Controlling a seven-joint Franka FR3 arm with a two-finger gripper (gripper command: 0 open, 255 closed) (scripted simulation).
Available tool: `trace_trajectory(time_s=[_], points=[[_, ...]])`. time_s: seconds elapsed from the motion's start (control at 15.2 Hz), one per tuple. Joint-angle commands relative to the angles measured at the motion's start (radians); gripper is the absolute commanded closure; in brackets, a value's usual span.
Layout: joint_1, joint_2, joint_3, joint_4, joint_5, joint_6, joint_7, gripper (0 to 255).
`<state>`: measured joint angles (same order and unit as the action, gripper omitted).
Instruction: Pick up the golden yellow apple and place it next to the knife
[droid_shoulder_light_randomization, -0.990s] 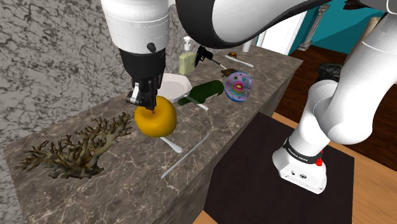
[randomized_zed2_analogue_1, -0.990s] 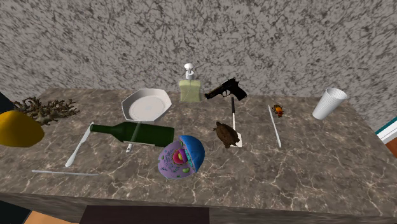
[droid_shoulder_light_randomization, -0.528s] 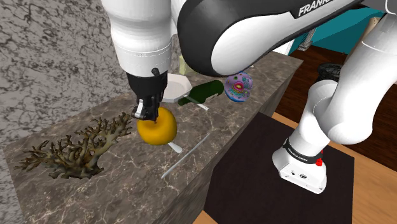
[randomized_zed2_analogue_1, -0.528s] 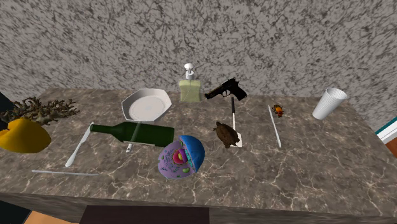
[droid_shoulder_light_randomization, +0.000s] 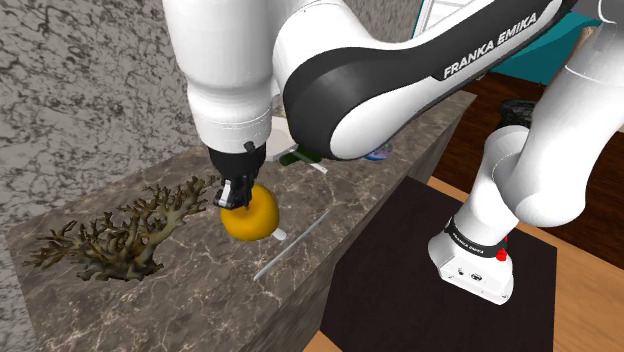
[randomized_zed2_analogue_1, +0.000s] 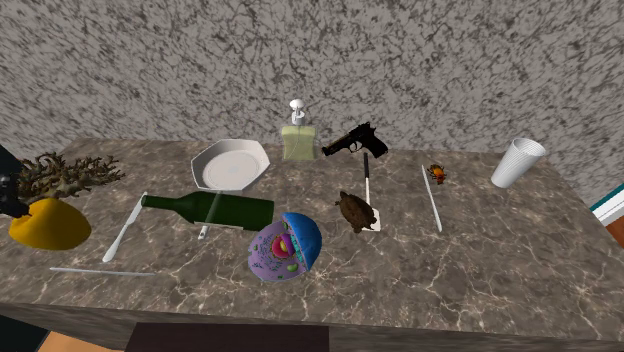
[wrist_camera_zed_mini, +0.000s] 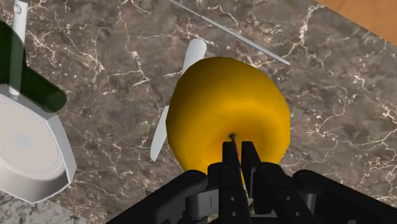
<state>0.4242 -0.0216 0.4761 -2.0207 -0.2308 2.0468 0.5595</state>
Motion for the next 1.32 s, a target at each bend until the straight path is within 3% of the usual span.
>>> trace_trajectory(time_s=[0.0, 0.53, 1.06, 1.12, 1.25], points=[[0.000, 0.013, 0.000, -0.015, -0.010, 0.025, 0.010, 255], [0.001, 0.058, 0.000, -0.080, -0.051, 0.125, 0.053, 255], [0.001, 0.058, 0.000, -0.080, -0.051, 0.125, 0.053, 255], [0.001, 0.058, 0.000, -0.080, -0.051, 0.125, 0.053, 0], [0.001, 0.058, 0.000, -0.080, -0.051, 0.125, 0.053, 0]])
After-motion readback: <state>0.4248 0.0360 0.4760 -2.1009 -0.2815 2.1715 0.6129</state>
